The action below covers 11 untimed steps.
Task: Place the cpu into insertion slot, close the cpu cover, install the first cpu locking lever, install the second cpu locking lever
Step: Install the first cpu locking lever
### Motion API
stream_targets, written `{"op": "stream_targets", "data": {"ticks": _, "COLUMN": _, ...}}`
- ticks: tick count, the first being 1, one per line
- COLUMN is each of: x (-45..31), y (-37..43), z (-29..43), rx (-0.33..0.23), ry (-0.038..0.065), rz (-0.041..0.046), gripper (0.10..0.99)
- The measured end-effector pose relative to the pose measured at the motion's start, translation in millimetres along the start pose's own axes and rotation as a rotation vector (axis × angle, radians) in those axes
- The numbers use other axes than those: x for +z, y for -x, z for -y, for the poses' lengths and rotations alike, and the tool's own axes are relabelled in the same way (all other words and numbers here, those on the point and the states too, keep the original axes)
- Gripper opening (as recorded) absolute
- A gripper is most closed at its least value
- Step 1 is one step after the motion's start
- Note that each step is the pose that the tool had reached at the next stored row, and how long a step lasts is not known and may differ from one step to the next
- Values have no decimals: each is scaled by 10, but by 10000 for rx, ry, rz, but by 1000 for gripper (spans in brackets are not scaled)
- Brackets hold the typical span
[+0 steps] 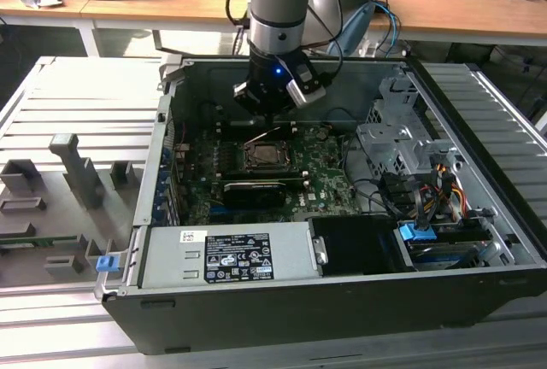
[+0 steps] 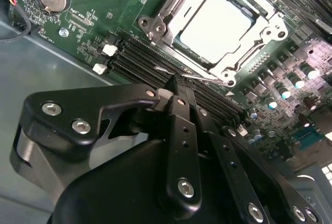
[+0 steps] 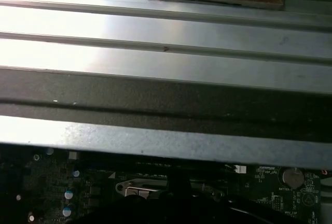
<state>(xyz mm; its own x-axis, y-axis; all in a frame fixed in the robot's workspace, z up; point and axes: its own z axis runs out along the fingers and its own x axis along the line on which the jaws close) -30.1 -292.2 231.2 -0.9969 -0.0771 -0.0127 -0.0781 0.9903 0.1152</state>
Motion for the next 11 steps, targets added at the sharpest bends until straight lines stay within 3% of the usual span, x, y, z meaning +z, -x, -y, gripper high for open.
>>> {"op": "stream_targets", "data": {"ticks": 11, "x": 24, "y": 2, "z": 3, "rx": -1, "ry": 0, "rz": 0, "gripper": 106}}
